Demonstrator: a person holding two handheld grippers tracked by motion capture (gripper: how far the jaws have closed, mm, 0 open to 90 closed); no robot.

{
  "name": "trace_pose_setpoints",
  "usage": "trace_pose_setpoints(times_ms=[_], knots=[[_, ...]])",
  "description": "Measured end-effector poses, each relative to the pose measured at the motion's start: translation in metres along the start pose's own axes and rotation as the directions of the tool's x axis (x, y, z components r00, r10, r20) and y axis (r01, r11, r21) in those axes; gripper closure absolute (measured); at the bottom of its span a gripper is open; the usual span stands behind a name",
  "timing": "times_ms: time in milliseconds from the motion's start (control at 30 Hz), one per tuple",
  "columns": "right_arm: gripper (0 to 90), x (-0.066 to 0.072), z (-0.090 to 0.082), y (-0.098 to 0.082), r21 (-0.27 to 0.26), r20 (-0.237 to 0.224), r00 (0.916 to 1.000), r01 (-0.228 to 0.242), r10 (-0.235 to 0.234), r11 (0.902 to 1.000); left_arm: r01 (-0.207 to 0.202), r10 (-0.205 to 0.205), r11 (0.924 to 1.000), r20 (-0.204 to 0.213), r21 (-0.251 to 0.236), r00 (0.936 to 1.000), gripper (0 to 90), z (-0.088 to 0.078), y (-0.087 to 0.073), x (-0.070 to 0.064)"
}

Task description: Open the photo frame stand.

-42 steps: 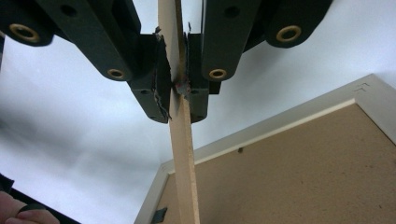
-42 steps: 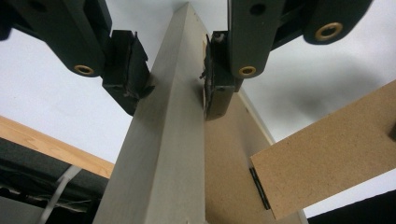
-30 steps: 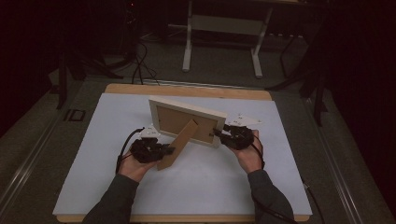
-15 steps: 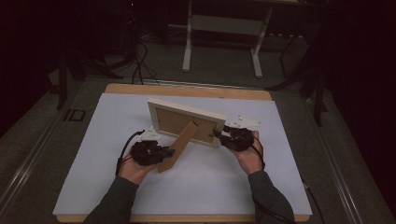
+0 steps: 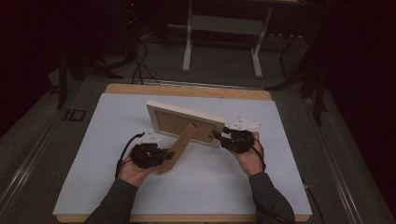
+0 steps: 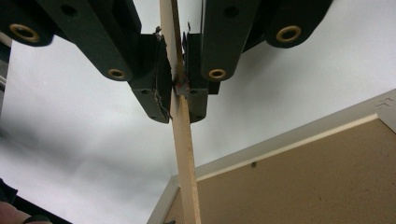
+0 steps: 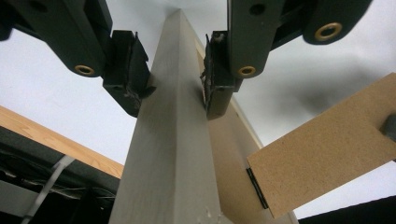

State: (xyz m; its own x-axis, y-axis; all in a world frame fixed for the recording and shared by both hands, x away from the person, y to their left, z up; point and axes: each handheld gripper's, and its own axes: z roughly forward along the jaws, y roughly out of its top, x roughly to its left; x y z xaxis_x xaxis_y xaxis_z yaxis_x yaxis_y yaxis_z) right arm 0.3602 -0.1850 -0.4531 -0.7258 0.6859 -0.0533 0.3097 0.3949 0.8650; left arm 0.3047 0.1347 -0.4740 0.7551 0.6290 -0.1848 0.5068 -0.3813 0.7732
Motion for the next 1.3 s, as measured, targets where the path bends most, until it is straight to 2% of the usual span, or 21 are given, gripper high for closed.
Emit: trace_pose_setpoints(times_ms=[400,733,1300], knots=[[62.1,0.006,-0.004,-0.004,-0.017,-0.010,0.9999,0.014,-0.014,0.9998,0.003,-0.003,0.9999,-0.014,0.013,0.9999,82.0,0.003,-0.008,-0.002],[61.5,0.012,-0.008,-0.009,-0.027,-0.014,0.9993,0.033,-0.033,0.9991,-0.003,0.003,0.9993,-0.011,0.037,0.9999,81.3,0.008,-0.014,-0.004],[60.3,0.020,-0.011,-0.014,-0.038,-0.016,0.9983,0.055,-0.055,0.9978,0.009,-0.009,0.9987,-0.004,0.050,1.0000,79.6,0.011,-0.021,-0.003]])
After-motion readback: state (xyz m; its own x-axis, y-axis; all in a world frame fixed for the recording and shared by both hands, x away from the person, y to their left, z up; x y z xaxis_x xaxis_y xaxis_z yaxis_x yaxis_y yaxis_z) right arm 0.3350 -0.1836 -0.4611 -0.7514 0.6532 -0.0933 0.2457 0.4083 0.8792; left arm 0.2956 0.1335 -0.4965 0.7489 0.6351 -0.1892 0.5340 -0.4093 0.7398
